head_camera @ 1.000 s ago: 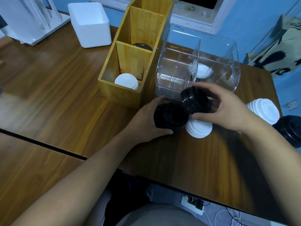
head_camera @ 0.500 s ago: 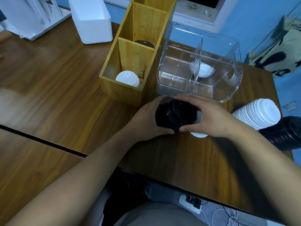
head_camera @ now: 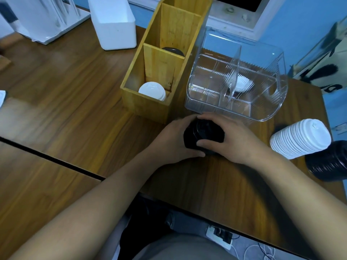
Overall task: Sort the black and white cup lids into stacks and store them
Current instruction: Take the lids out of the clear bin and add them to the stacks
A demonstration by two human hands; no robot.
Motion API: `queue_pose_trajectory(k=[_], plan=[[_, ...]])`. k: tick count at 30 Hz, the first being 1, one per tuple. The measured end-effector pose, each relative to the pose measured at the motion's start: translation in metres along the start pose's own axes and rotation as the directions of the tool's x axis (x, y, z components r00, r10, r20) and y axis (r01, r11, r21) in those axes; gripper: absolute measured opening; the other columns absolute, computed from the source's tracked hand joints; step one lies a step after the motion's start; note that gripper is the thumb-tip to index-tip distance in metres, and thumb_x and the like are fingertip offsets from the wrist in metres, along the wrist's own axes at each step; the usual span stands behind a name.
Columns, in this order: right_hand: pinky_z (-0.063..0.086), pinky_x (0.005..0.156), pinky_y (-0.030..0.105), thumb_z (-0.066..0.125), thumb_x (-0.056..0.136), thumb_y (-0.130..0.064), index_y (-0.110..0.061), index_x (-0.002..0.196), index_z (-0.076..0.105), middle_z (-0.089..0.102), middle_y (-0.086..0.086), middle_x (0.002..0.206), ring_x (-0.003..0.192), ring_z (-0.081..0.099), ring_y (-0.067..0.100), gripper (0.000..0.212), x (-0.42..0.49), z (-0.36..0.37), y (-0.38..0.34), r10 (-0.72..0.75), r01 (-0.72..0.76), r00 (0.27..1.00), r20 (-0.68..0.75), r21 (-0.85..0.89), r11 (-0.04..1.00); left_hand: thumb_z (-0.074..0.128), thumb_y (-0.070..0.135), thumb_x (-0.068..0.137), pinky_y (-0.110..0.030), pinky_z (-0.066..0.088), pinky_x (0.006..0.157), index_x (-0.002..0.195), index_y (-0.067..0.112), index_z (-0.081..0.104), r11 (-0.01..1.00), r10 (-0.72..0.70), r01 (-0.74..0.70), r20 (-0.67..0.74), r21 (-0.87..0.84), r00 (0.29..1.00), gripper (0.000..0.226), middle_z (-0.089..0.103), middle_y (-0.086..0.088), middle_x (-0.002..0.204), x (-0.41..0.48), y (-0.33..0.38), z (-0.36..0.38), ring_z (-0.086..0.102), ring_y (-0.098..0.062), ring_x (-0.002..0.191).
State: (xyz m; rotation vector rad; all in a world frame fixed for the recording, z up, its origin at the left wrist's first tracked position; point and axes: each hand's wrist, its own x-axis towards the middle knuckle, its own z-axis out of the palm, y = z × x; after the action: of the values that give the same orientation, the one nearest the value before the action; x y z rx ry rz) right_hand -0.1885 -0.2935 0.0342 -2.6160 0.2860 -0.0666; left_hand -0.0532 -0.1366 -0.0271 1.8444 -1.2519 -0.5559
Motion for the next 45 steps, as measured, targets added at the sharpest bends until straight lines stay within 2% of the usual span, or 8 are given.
queue_pose_trajectory(k=[5, 9, 16, 21, 24, 29, 36, 45], plan=[[0.036, 0.094, 0.006, 0.076, 0.079, -0.055, -0.034, 0.142, 0.047, 0.055, -0.015, 0.136, 0.120, 0.046, -0.003, 0.073, -0.002, 0.004, -0.004, 0.049, -0.049, 0.999, -0.002, 0.007, 0.999, 0.093, 0.042, 0.069, -0.010, 0.034, 0.093, 0.149, 0.026, 0.044, 0.998, 0.019, -0.018, -0.004, 0.052, 1.000, 0.095, 0.049, 0.024, 0.122, -0.002, 0.002, -0.001, 0.043, 0.007, 0.113], [0.049, 0.099, 0.031, 0.079, 0.075, -0.057, -0.035, 0.142, 0.042, 0.055, -0.012, 0.135, 0.122, 0.052, 0.008, 0.079, -0.004, 0.007, -0.006, 0.111, -0.110, 0.993, -0.029, 0.037, 0.993, 0.087, 0.051, 0.073, -0.010, 0.026, 0.113, 0.154, 0.025, 0.038, 0.996, 0.072, -0.072, 0.000, 0.046, 0.997, 0.098, 0.034, 0.019, 0.155, -0.002, 0.002, 0.000, 0.028, 0.007, 0.142], [0.044, 0.091, 0.018, 0.054, 0.087, -0.067, -0.035, 0.136, 0.050, 0.053, -0.021, 0.130, 0.116, 0.051, -0.001, 0.059, -0.004, -0.015, -0.010, 0.088, -0.091, 0.995, 0.045, 0.067, 0.994, 0.082, 0.054, 0.078, -0.033, 0.043, 0.112, 0.150, 0.032, 0.042, 0.999, 0.044, -0.043, -0.022, 0.030, 0.999, 0.085, 0.050, 0.019, 0.144, -0.002, 0.005, 0.002, 0.045, 0.003, 0.133], [0.042, 0.077, 0.007, 0.056, 0.099, -0.041, -0.022, 0.111, 0.071, 0.069, -0.014, 0.101, 0.090, 0.062, 0.000, 0.027, 0.022, -0.088, 0.000, 0.005, -0.012, 0.947, -0.321, -0.020, 1.000, 0.080, 0.056, 0.080, -0.008, 0.027, 0.110, 0.150, 0.042, 0.033, 0.999, 0.007, -0.004, -0.076, 0.048, 0.997, 0.086, 0.041, 0.029, 0.145, 0.001, -0.002, 0.000, 0.033, 0.015, 0.133], [0.041, 0.077, 0.022, 0.059, 0.100, -0.025, -0.018, 0.104, 0.072, 0.072, -0.004, 0.095, 0.088, 0.062, 0.012, 0.015, 0.064, -0.127, 0.039, 0.103, -0.173, 0.885, -0.453, -0.117, 0.978, 0.079, 0.057, 0.081, -0.002, 0.020, 0.107, 0.153, 0.045, 0.027, 0.999, 0.001, 0.003, -0.077, 0.052, 0.997, 0.090, 0.034, 0.039, 0.141, 0.001, -0.004, 0.002, 0.028, 0.020, 0.133], [0.047, 0.089, 0.033, 0.062, 0.095, -0.022, -0.014, 0.107, 0.072, 0.072, 0.010, 0.112, 0.104, 0.065, 0.030, 0.018, 0.134, -0.151, 0.102, 0.391, -0.420, 0.908, -0.153, -0.316, 0.851, 0.078, 0.060, 0.081, -0.024, 0.031, 0.118, 0.156, 0.039, 0.028, 0.999, 0.005, -0.002, -0.061, 0.048, 0.998, 0.092, 0.037, 0.032, 0.151, 0.004, -0.006, 0.002, 0.031, 0.011, 0.141], [0.061, 0.082, 0.043, 0.087, 0.060, -0.053, -0.016, 0.096, 0.074, 0.076, 0.001, 0.095, 0.082, 0.073, 0.022, 0.054, 0.184, -0.138, 0.123, 0.651, -0.457, 0.725, 0.225, -0.550, 0.699, 0.078, 0.060, 0.081, -0.037, 0.038, 0.116, 0.157, 0.033, 0.030, 1.000, 0.004, -0.003, -0.042, 0.021, 0.999, 0.094, 0.042, 0.020, 0.154, 0.007, -0.004, 0.000, 0.037, 0.000, 0.143], [0.049, 0.102, 0.053, 0.087, 0.060, -0.053, -0.016, 0.137, 0.055, 0.059, 0.008, 0.137, 0.120, 0.058, 0.037, 0.091, 0.193, -0.130, 0.116, 0.640, -0.398, 0.684, 0.349, -0.556, 0.729, 0.077, 0.061, 0.080, -0.018, 0.032, 0.115, 0.155, 0.036, 0.032, 0.999, 0.012, -0.010, -0.053, 0.031, 0.999, 0.091, 0.040, 0.030, 0.149, 0.006, -0.002, -0.002, 0.035, 0.009, 0.139]])
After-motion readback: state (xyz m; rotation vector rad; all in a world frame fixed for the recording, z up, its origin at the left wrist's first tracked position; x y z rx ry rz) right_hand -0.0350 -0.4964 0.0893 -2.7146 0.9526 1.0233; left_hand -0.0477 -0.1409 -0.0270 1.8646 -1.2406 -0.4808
